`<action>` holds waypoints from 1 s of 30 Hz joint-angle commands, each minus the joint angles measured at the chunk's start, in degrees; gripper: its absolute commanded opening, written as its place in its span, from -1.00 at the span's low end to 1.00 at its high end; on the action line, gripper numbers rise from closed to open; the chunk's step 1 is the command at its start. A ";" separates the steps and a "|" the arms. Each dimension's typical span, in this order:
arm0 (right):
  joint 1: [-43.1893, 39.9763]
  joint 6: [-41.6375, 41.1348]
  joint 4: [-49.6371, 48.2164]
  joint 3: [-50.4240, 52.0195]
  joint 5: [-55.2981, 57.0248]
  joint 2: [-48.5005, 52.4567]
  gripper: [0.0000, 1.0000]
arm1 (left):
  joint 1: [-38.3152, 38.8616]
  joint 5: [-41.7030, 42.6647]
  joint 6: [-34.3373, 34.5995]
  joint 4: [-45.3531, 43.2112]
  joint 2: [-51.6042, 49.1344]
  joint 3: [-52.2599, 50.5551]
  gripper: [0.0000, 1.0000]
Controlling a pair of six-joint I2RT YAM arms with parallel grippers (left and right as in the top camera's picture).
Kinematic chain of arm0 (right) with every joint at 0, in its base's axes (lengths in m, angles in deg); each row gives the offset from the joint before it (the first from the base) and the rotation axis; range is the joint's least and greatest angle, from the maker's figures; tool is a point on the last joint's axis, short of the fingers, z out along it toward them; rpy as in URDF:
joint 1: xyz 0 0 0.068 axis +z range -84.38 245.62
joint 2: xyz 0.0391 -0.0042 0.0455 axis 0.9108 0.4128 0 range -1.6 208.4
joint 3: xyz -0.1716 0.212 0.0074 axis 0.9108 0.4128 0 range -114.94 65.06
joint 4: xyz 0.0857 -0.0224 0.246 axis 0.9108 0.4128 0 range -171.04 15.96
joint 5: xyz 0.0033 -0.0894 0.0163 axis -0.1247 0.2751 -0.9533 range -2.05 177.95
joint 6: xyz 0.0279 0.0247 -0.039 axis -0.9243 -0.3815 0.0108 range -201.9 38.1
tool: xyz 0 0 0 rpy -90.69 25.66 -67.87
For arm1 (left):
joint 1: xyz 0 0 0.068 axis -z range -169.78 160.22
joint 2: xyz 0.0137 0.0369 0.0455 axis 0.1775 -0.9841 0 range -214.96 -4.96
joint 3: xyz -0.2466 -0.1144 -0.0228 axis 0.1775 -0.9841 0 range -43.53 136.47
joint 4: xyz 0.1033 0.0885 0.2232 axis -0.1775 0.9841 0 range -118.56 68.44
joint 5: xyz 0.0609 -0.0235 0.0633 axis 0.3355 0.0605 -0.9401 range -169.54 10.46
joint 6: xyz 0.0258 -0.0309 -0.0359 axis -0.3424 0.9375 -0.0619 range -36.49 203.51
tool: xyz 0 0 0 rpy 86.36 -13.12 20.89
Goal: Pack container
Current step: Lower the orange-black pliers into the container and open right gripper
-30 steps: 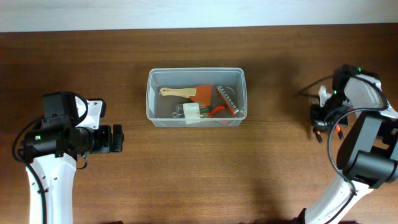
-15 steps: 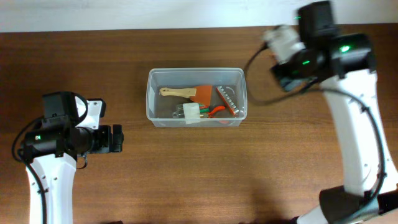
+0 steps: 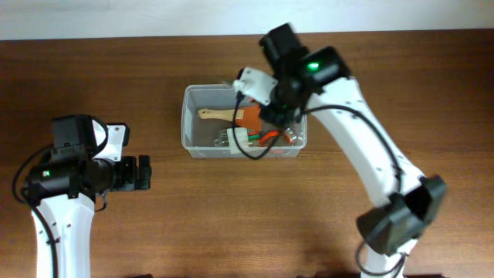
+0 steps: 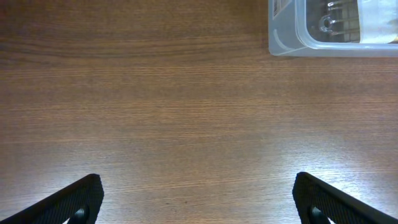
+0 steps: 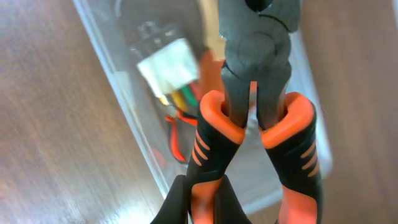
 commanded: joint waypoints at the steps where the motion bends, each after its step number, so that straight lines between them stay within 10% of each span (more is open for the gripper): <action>1: 0.98 2.51 -0.17 -0.02 -4.04 3.80 -0.92 | -0.13 -0.42 0.50 -0.13 1.03 0.00 0.99; 21: 0.90 2.91 -0.63 1.68 -8.48 18.91 -0.90 | -0.13 -0.42 0.50 -0.13 1.03 0.00 0.99; 30: 0.85 2.64 -0.57 2.05 -8.44 18.91 -0.34 | -0.13 -0.42 0.52 -0.13 1.03 0.00 0.99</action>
